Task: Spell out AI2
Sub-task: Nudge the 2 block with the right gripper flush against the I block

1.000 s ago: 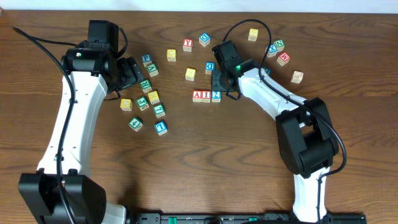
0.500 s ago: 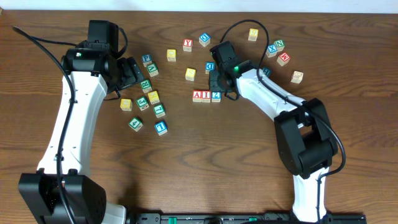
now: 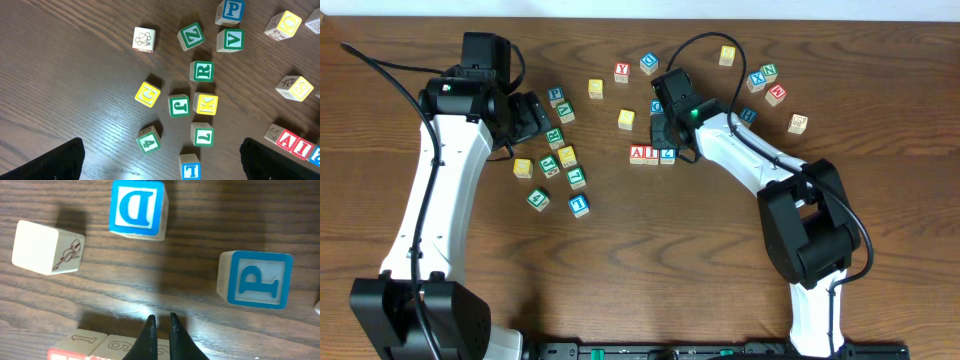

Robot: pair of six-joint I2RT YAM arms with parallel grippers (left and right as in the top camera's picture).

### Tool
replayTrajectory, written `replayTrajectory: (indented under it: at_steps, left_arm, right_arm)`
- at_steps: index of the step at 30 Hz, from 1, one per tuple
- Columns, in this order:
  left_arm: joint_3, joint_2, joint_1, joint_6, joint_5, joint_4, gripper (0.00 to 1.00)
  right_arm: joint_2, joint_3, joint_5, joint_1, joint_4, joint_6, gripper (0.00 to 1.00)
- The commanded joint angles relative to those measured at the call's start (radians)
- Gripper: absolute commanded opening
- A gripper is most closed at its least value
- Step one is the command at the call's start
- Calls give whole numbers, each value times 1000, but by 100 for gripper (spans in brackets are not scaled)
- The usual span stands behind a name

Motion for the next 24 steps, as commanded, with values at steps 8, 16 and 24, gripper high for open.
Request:
replayTrajectory:
  at_steps: [8,16,24]
  left_arm:
    - [9,2,0,6,-20,-5,98]
    - [9,2,0,6,-20,-5,98]
    - [9,2,0,6,-20,-5,98]
  right_arm:
    - [35,-10,5,11,2,-14,3]
    - [35,-10,4,11,2,-14,2]
    - [35,-10,2,12,-5,-14,2]
